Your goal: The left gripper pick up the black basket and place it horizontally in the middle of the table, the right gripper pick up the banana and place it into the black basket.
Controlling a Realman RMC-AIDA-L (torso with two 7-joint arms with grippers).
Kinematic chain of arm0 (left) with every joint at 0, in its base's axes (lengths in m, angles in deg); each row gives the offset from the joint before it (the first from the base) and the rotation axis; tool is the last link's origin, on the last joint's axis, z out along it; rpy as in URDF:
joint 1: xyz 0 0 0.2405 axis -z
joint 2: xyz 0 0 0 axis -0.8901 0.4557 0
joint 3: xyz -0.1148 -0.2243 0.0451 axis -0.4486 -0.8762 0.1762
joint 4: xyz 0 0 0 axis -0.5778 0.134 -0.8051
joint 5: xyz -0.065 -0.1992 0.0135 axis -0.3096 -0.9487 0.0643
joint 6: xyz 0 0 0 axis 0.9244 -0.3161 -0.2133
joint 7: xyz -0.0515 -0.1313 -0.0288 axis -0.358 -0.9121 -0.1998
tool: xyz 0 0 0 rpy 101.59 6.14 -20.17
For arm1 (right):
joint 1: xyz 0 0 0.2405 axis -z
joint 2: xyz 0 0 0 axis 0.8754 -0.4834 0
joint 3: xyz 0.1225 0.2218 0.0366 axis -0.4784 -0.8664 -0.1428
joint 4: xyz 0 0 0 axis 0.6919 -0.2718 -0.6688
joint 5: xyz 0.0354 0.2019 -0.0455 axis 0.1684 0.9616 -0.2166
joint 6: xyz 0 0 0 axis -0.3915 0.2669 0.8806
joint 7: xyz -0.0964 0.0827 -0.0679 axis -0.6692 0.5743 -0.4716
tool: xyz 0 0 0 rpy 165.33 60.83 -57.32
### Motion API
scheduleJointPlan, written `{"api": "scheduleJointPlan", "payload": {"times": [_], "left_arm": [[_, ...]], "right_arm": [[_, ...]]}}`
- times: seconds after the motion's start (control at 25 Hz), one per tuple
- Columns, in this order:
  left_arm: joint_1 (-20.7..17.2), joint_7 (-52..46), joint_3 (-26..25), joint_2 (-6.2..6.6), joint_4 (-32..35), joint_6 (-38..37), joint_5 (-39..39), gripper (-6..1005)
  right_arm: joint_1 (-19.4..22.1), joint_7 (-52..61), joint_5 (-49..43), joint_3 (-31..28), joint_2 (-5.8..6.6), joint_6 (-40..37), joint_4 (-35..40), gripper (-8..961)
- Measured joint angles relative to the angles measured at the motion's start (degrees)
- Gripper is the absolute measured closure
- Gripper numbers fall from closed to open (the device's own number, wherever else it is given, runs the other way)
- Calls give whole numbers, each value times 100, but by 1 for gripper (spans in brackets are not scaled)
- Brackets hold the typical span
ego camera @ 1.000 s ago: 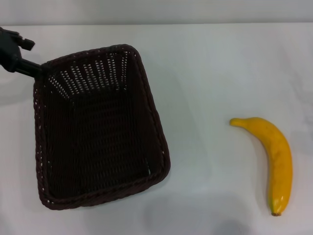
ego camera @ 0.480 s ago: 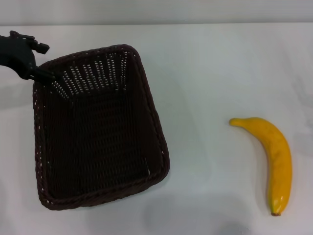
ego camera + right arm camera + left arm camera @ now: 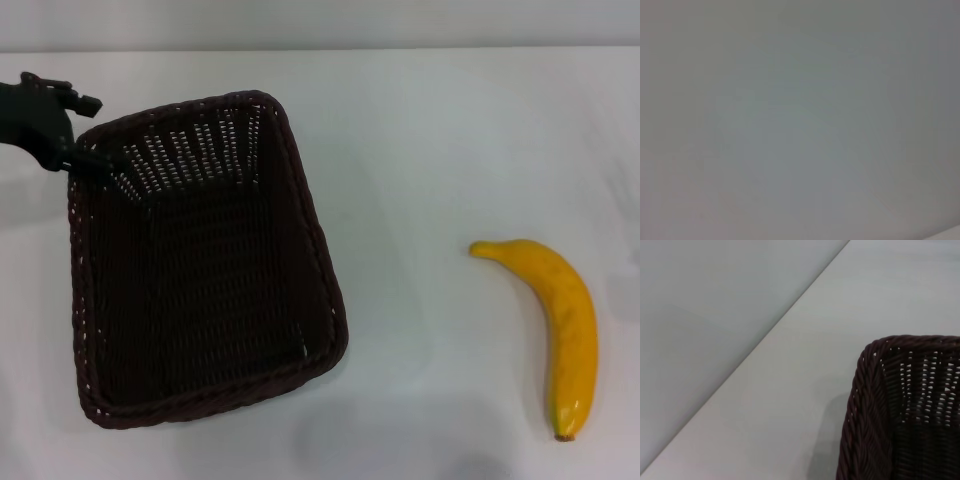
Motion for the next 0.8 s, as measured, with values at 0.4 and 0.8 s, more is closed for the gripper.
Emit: {"api": "scheduleJointPlan", "payload": {"times": [0.4, 0.8], "left_arm": [[-82, -42, 34, -13, -62, -40, 31, 325], [-448, -571, 75, -30, 697, -979, 38, 570]], "right_arm": [[5, 57, 3, 0, 3, -7, 3, 174], [-17, 63, 42, -8, 16, -6, -20, 176]]}}
